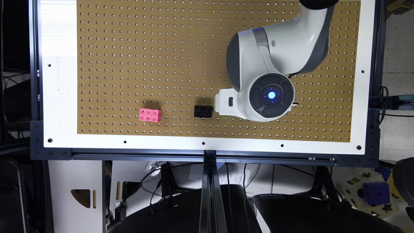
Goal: Pick up green block.
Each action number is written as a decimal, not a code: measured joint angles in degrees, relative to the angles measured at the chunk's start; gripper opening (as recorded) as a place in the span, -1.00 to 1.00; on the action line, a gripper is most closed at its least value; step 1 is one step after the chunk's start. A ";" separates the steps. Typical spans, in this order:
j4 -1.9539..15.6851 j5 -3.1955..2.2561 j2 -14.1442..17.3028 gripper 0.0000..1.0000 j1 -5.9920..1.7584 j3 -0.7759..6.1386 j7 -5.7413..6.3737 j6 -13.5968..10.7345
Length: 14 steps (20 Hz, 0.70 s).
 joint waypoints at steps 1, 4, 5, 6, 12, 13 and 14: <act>0.01 0.00 -0.27 -1.00 0.00 0.00 0.00 -0.29; 0.01 0.00 -2.69 -1.00 -0.01 -0.01 0.00 -2.88; 0.01 0.00 -3.49 -1.00 -0.01 -0.01 0.00 -3.82; 0.00 0.00 -4.12 -1.00 -0.01 -0.01 0.00 -4.57; 0.02 0.04 -10.06 -1.00 -0.01 0.01 0.00 -10.26; 0.02 0.05 -11.66 -1.00 -0.01 0.02 0.01 -11.88; 0.01 0.06 -12.66 -1.00 -0.01 0.03 0.01 -12.93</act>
